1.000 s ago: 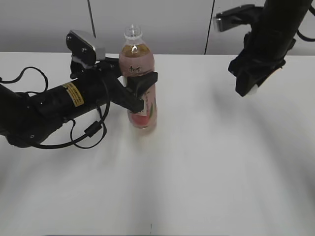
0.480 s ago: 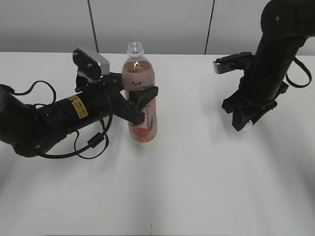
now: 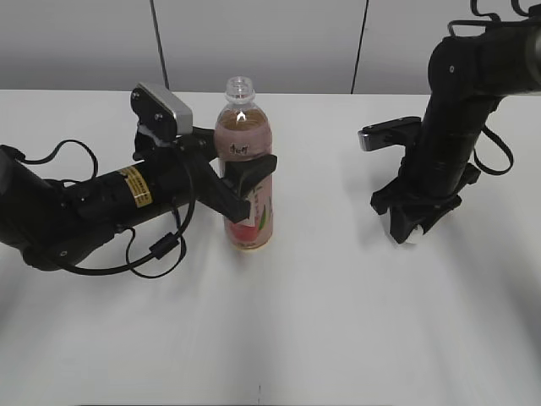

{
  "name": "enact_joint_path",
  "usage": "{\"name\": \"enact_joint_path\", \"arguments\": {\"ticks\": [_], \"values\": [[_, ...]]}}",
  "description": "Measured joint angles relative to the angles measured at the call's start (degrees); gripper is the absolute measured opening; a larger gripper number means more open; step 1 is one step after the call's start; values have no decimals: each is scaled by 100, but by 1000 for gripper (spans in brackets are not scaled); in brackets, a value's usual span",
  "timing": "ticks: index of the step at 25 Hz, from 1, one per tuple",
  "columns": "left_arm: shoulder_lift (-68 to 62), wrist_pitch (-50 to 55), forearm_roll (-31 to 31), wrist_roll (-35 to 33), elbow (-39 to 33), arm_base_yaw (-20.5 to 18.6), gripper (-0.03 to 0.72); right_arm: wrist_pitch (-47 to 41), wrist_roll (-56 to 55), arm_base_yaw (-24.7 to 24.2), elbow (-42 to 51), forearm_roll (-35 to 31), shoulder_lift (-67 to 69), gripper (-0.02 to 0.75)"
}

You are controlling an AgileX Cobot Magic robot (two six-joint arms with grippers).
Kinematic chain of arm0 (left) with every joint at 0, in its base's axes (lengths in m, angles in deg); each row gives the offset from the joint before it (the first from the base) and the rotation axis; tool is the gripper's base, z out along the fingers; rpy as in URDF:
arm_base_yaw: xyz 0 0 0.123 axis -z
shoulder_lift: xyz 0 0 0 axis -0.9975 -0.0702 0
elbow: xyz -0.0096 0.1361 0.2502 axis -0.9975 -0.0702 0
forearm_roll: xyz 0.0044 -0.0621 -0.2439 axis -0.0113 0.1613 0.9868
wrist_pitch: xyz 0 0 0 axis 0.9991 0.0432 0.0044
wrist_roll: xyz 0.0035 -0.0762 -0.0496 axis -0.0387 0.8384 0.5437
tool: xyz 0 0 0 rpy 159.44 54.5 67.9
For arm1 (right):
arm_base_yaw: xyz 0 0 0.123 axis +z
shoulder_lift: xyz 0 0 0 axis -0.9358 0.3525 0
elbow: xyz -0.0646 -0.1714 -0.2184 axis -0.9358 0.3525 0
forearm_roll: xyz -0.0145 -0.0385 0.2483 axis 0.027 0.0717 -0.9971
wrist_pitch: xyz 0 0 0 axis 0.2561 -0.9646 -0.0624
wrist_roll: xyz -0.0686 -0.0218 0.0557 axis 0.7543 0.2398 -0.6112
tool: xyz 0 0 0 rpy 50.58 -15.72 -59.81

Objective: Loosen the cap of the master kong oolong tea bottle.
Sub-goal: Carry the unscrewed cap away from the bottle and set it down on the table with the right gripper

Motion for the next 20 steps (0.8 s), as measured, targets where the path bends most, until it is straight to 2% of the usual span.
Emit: {"name": "enact_joint_path", "arguments": {"ticks": [6,8,14,20], "values": [[0,-6,-64,0,0,0,431,139,-22,-7,0,-6,228,281],[0,-6,-75,0,0,0,431,182,-35,-7,0,-12,232,303],[0,-21,-246,-5,0,0,431,204,-35,-7,0,-87,232,549],[0,-36,-356,-5,0,0,440,204,-35,-7,0,-279,232,577]]}}
